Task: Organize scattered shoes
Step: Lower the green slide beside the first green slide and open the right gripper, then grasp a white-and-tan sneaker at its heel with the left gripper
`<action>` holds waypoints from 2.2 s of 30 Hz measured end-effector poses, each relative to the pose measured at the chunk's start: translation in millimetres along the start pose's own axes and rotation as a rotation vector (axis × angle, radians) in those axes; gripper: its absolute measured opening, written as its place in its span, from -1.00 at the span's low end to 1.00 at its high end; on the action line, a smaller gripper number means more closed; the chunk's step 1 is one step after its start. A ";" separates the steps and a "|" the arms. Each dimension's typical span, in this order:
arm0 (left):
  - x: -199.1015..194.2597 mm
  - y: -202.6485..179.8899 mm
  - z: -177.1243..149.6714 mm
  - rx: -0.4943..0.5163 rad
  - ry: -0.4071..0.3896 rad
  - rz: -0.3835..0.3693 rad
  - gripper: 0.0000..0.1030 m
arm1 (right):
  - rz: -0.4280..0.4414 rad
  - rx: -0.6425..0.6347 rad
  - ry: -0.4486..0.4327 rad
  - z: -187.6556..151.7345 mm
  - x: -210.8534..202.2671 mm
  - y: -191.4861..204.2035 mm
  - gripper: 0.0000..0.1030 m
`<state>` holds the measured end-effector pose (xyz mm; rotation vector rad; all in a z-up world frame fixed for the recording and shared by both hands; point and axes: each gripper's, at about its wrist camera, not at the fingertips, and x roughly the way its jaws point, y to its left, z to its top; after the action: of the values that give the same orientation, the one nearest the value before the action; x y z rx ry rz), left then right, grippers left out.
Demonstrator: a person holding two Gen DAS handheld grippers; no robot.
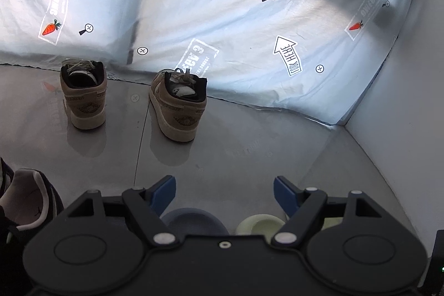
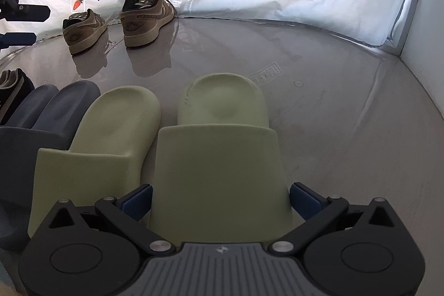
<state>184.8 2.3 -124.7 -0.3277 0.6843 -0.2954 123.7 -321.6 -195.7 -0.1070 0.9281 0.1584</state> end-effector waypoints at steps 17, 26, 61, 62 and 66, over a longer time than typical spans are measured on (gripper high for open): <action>-28.9 24.0 -13.7 -0.052 -0.010 0.037 0.52 | -0.006 -0.011 0.050 -16.6 -17.9 2.7 0.99; -31.6 32.9 -14.9 -0.064 -0.016 0.040 0.52 | -0.012 -0.015 0.105 -18.9 -22.5 9.1 1.00; 159.6 219.9 139.0 -0.324 -0.050 0.453 0.49 | 0.090 0.267 -0.052 158.0 56.8 57.0 1.00; 164.2 221.9 139.6 -0.326 -0.049 0.449 0.50 | 0.087 0.262 -0.046 157.5 58.2 57.7 1.00; 198.6 233.4 144.9 -0.370 0.002 0.409 0.24 | 0.103 0.276 -0.018 158.8 67.4 57.3 1.00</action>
<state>463.3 169.3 -222.2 -0.5278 0.7898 0.2247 278.1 -233.8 -156.6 0.1975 0.9296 0.1252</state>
